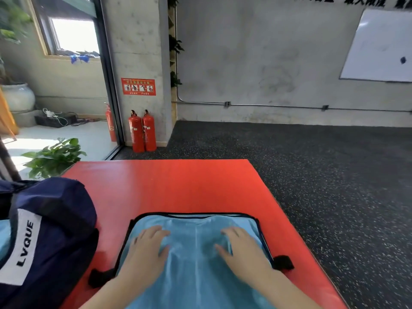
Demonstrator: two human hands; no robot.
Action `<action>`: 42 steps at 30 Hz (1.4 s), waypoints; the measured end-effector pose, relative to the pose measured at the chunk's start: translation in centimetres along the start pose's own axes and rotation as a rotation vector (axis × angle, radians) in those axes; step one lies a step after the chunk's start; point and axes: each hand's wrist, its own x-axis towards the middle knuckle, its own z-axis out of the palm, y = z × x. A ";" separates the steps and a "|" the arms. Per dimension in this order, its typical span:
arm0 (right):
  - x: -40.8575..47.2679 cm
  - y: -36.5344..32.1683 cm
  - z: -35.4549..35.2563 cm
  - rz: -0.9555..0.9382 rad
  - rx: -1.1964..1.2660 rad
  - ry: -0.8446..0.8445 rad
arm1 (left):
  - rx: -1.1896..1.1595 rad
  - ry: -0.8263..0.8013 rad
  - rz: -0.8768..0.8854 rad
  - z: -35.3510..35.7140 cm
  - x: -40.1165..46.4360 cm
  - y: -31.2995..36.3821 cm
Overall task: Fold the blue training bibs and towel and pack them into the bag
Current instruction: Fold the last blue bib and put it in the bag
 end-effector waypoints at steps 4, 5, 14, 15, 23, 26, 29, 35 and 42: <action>-4.9 -0.8 1.9 -0.063 -0.042 -0.017 | -0.029 -0.018 0.074 0.6 -6.3 1.6; -5.9 -0.5 2.4 -0.041 -0.058 -0.045 | -0.005 -0.026 0.068 0.4 -7.6 1.6; -9.9 1.7 3.1 0.121 -0.162 -0.211 | 0.035 -0.017 -0.053 -4.2 -13.8 0.5; -9.9 1.6 3.2 0.133 -0.169 -0.206 | 0.042 -0.009 -0.097 -4.3 -14.3 1.0; -8.4 1.1 4.1 0.179 -0.162 -0.141 | 0.126 0.047 -0.208 -1.1 -13.2 1.4; -7.6 1.0 3.2 0.249 -0.154 -0.089 | 0.160 -0.031 -0.196 -0.9 -9.3 -0.3; -6.6 0.2 1.7 0.248 -0.066 -0.051 | 0.240 -0.164 -0.165 -0.5 -4.4 -2.1; -5.4 -1.2 -1.3 0.144 -0.007 -0.119 | 0.286 -0.360 0.096 0.6 5.0 -4.8; -6.5 0.5 -2.4 -0.067 -0.090 -0.256 | 0.477 -0.255 -0.045 1.0 6.6 -3.0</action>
